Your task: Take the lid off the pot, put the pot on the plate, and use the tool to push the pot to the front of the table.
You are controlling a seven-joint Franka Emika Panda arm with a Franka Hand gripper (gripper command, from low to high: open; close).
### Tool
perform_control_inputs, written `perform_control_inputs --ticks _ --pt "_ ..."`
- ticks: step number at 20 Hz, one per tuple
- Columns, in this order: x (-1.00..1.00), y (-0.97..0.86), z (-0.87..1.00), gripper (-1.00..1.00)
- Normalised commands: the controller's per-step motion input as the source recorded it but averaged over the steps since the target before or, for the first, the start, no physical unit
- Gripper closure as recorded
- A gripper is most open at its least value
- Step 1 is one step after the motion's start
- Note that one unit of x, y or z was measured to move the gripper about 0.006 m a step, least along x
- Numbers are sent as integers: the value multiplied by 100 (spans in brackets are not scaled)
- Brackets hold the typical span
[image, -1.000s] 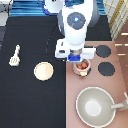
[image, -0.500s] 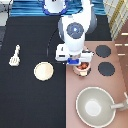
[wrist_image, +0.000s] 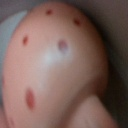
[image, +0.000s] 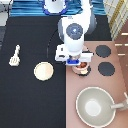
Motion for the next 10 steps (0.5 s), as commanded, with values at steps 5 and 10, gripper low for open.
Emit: perform_control_inputs --ticks 5,10 --pt "31 -6 52 100" --pt "-21 -77 100 100"
